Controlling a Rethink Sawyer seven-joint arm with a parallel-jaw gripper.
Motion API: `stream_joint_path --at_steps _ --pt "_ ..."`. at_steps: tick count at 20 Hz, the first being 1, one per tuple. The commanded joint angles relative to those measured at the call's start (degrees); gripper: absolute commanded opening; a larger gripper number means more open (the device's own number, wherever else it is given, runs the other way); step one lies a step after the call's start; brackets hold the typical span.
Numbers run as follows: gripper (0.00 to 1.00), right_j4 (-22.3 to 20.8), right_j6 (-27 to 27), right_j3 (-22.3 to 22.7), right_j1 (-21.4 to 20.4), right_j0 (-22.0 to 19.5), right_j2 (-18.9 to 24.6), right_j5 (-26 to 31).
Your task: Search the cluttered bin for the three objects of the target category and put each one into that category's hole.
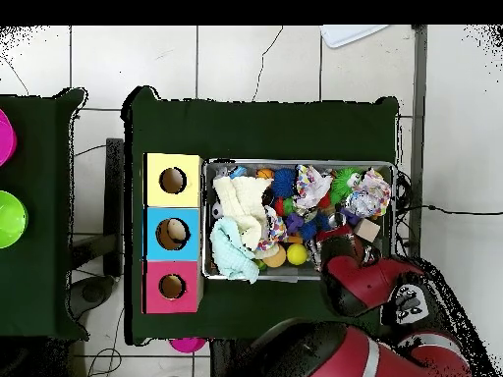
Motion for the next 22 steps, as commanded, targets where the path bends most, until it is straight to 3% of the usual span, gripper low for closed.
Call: stream_joint_path --at_steps 1,5,7,13,17,22 --pt "1.00 -1.22 4.46 -3.28 2.75 -1.67 2.86 3.54" --pt "1.00 -12.29 13.40 5.11 -8.49 -4.19 9.46 13.09" --pt "1.00 -15.76 15.02 9.78 -13.61 -6.73 13.97 18.00" --pt "1.00 -13.65 7.39 15.10 -18.57 -12.93 21.62 24.11" --pt "1.00 -12.11 2.79 15.58 -19.52 -14.15 22.62 25.40" --pt "1.00 -9.31 0.87 16.16 -18.87 -16.85 24.96 28.34"
